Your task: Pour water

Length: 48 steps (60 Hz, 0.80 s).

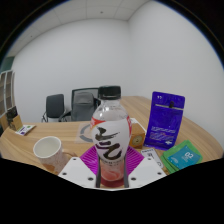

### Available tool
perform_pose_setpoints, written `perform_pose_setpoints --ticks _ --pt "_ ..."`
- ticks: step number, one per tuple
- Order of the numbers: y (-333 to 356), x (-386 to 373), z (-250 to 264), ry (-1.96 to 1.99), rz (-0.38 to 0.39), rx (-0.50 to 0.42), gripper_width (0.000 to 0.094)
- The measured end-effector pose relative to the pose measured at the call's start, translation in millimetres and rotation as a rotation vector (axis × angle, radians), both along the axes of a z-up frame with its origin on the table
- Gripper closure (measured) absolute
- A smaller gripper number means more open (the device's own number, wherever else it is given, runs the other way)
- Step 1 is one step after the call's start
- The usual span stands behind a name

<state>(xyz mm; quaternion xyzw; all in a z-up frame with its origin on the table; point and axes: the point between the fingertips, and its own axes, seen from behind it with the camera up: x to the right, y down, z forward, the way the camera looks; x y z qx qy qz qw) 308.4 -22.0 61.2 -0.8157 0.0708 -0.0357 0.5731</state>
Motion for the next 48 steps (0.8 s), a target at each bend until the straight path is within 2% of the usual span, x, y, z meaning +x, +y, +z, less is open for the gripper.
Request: perform_pose_setpoints --ticks 4,11,17,22,24,26,27,29,33,48 --pt "-1 0 3 0.004 -0.012 0.037 0.0623" --pt "-1 3 2 0.003 -0.031 0.034 0.0617" --pt "1 2 2 0.001 -0.031 0.024 0.0529" --pt "-4 4 -2 0.007 -0.045 -0.015 0.0387" --pt "-8 5 -4 0.013 -0.054 -0.04 0.0261" --pt "-13 6 -5 0.017 -0.062 -0.059 0.0083" --pt "-16 6 -3 0.018 -0.063 -0.064 0.0069" --pt "-23 7 0 0.017 -0.069 -0.076 0.0108" --pt "-39 6 14 -0.003 -0.079 -0.084 0.0066" --pt "-139 -38 82 -0.078 -0.061 -0.147 0.0081"
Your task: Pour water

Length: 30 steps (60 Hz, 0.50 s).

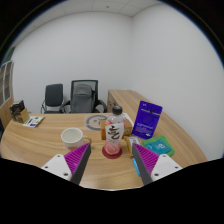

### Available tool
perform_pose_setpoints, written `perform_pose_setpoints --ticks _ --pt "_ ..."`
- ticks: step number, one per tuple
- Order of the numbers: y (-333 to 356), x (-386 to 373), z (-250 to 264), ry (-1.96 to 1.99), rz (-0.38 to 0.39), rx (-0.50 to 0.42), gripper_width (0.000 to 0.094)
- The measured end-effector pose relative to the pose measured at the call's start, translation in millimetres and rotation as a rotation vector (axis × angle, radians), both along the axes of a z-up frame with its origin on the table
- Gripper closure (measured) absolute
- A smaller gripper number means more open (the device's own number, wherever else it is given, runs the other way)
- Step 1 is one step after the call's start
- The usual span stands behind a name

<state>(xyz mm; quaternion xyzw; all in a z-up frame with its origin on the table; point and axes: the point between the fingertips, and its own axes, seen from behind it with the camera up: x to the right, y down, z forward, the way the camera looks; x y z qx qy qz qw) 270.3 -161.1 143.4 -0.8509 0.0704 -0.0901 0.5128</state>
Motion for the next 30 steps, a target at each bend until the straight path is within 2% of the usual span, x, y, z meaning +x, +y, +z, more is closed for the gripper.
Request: perform_pose_setpoints --ticks 15,30 --pt "-122 -74 67 -0.07 0.061 -0.027 0.008" --pt "-192 -114 95 -0.029 0.045 -0.014 0.0079"
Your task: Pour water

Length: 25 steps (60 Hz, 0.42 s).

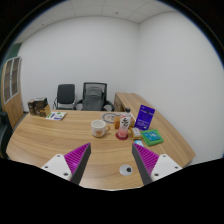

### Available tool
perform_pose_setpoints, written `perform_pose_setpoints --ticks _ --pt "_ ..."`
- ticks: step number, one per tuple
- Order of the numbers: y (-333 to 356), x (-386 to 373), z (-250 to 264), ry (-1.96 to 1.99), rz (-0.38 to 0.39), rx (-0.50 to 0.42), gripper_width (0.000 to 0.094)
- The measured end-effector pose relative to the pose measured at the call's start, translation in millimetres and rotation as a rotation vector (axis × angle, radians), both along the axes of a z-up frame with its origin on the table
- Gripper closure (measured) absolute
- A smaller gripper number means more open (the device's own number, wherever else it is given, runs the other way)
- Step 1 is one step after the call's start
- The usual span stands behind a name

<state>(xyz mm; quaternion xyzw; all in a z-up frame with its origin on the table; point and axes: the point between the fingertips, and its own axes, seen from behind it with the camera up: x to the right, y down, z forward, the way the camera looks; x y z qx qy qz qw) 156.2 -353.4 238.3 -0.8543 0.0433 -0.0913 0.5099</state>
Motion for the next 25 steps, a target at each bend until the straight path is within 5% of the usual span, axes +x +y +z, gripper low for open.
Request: perform_pose_setpoints --ticks 25 --pt "-35 -4 15 0.054 -0.039 0.021 0.0081"
